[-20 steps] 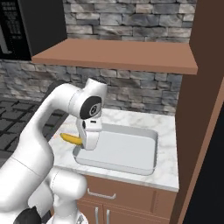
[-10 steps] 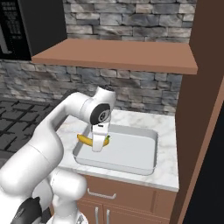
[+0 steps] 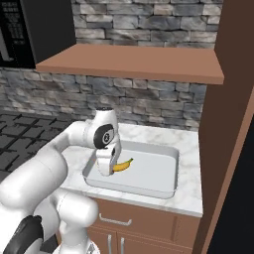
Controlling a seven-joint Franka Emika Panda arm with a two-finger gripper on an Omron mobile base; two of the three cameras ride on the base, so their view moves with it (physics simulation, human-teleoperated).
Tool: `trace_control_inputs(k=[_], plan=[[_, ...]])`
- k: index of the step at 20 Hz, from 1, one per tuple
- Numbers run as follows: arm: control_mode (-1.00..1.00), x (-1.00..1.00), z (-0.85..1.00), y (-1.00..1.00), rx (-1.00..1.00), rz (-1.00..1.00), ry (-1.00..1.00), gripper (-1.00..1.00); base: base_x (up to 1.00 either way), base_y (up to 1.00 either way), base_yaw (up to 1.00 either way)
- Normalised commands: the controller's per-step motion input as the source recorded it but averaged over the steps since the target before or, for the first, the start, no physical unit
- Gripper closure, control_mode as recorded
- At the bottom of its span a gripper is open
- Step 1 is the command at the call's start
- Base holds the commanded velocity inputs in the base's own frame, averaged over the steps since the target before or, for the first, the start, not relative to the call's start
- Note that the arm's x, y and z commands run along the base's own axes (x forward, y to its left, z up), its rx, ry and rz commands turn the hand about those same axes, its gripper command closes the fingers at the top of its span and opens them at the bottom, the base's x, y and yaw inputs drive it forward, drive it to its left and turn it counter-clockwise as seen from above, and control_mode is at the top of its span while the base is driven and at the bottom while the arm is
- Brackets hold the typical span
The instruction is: Pick the kiwi and banana from the fridge and place them inside the tupperware on the counter.
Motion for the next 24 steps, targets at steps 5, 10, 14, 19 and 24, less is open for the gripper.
trace_control_inputs(k=[5,10,14,19,24], plan=[[-1.0,0.42,-0.29,-0.17,0.0,-0.05,0.0,1.0,0.0,0.0,0.0],[-1.0,0.48,-0.2,-0.18,0.0,0.0,0.0,1.0,0.0,0.0,0.0],[-1.0,0.44,-0.19,-0.15,0.01,0.0,0.0,1.0,0.0,0.0,0.0],[-1.0,0.36,-0.15,-0.14,0.01,0.0,0.0,1.0,0.0,0.0,0.0],[-1.0,0.24,-0.23,-0.12,0.0,0.0,0.0,1.0,0.0,0.0,0.0]])
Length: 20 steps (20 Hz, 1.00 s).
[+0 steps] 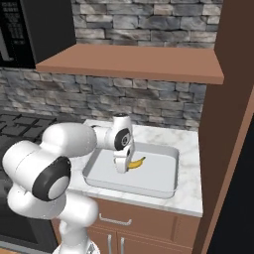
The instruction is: Pick the kiwi and banana from the fridge and place them inside the tupperware on the counter.
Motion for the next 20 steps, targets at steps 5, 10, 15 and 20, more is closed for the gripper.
trace_control_inputs(k=[5,10,15,20], plan=[[-1.0,0.18,-0.29,-0.08,0.02,0.0,0.0,1.0,0.0,0.0,0.0],[-1.0,0.07,-0.3,-0.05,0.03,0.0,0.0,1.0,0.0,0.0,0.0],[-1.0,0.07,-0.31,-0.02,0.01,0.0,0.0,-1.0,0.0,0.0,0.0],[-1.0,0.0,-0.15,0.0,0.0,0.0,-0.05,-1.0,0.0,0.0,0.0]])
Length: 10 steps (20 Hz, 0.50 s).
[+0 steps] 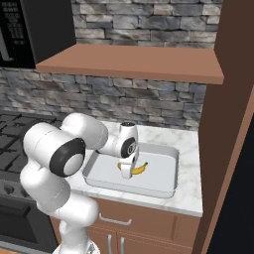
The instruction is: Pick the kiwi and banana from the fridge and place them inside the tupperware on the counter.
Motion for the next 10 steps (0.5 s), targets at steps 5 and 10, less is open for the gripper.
trace_control_inputs(k=[5,10], plan=[[-1.0,-0.27,0.17,0.0,0.0,0.0,-0.2,-1.0,0.0,0.0,0.0],[-1.0,-0.39,0.65,0.0,0.0,0.0,-0.24,-1.0,0.0,0.0,0.0]])
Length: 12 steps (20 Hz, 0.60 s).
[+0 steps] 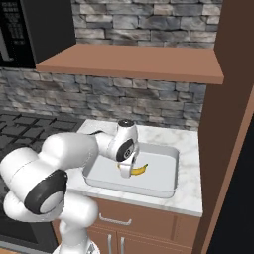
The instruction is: Pick the kiwi and banana from the fridge and place them inside the tupperware on the counter.
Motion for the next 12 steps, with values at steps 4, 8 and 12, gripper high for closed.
trace_control_inputs(k=[4,8,12], plan=[[-1.0,-0.42,0.82,0.0,0.0,0.0,-0.16,-1.0,0.0,0.0,0.0],[-1.0,-0.39,0.85,0.0,0.0,0.0,-0.01,-1.0,0.0,0.0,0.0],[-1.0,-0.4,0.87,0.07,0.0,0.02,0.0,-1.0,0.0,0.0,0.0]])
